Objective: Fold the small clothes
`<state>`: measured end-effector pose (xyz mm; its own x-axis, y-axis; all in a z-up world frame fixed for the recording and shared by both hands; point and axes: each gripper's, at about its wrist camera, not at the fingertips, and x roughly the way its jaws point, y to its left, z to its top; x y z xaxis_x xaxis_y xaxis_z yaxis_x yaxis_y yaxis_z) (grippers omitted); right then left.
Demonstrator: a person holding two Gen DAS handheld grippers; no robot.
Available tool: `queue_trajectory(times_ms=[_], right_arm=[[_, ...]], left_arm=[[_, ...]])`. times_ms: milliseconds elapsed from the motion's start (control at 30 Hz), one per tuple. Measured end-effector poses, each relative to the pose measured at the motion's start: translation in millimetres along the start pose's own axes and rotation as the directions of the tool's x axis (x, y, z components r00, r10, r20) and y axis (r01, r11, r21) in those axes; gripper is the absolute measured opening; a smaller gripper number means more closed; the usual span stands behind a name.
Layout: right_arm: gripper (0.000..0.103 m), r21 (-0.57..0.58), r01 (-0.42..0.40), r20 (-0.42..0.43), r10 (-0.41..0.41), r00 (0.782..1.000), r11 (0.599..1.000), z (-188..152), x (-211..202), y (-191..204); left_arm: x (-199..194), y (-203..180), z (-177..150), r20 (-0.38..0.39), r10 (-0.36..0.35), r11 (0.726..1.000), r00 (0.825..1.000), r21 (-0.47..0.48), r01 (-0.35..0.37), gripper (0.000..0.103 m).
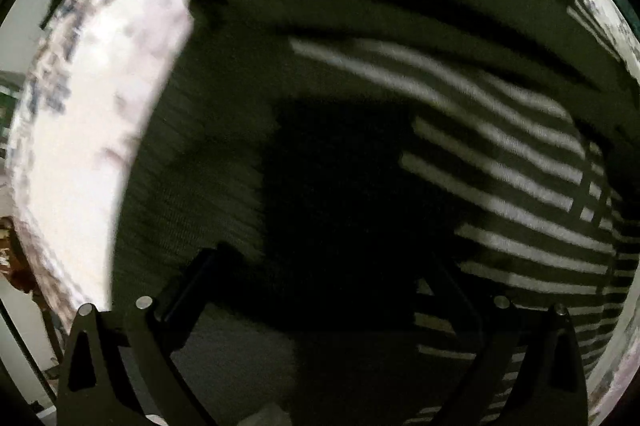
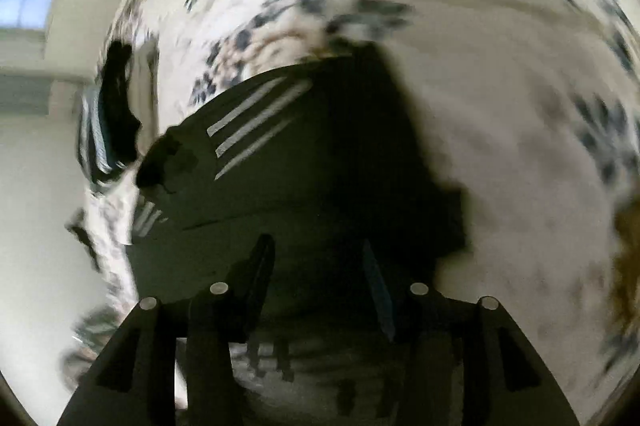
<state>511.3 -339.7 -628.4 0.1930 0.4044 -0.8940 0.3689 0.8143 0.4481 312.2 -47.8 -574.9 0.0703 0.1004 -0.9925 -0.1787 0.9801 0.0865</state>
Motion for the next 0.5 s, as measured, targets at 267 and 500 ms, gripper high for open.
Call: queue_trajectory(times_ms=[267, 500], right_arm=[[0.048, -0.356, 0.185, -0.212, -0.272, 0.938, 0.916, -63.2, 29.3, 6.1], [0.052, -0.280, 0.016, -0.175, -0.068, 0.982, 0.960, -14.4, -12.4, 57.1]], left_arm=[[-35.5, 61.5, 32.0, 0.087, 0.007, 0.984, 0.996, -0.181, 0.009, 0.103], [-23.5, 118.4, 68.1, 0.132, -0.171, 0.863, 0.976, -0.458, 0.213, 0.103]])
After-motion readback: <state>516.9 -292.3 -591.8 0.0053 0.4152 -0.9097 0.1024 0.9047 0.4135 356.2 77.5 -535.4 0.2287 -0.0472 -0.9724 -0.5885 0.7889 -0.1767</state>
